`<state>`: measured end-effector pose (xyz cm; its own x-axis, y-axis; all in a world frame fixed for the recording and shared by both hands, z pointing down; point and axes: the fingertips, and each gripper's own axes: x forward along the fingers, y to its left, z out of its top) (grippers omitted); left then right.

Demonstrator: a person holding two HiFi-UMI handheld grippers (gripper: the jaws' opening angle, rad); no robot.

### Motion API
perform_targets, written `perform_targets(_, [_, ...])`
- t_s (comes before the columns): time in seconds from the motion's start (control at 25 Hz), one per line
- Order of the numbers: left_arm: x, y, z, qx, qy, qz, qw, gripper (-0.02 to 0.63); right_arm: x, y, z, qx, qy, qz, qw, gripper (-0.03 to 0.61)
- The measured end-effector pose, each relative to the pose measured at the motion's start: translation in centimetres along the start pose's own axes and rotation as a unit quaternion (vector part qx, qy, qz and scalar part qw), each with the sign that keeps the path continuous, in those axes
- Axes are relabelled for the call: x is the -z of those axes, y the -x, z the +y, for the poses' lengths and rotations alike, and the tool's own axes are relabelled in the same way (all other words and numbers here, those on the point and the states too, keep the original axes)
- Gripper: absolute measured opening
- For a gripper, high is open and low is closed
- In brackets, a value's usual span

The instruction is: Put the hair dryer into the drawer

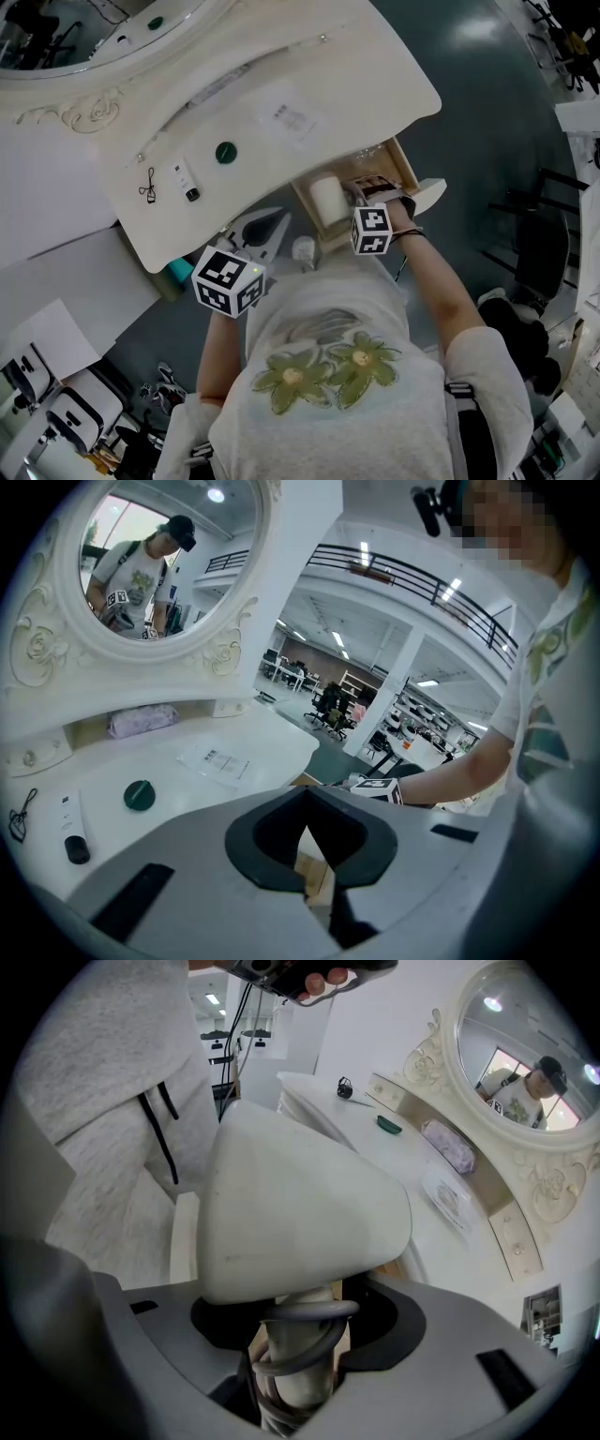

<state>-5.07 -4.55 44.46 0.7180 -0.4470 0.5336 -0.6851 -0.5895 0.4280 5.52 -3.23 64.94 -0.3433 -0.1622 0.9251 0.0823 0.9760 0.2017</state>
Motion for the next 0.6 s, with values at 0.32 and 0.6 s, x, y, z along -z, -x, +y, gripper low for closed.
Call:
perform_targets(0.32, [0.5, 0.4, 0.1, -0.007, 0.004, 0.006, 0.9999, 0.009, 0.4, -0.8, -0.3, -0.005, 0.007, 0.001, 1.0, 0.244])
perform_targets(0.6, [0.8, 0.5, 0.2, -0.009, 0.008, 0.011, 0.9999, 0.009, 0.6, -1.8, 0.3, -0.022, 0.005, 0.005, 1.0, 0.245])
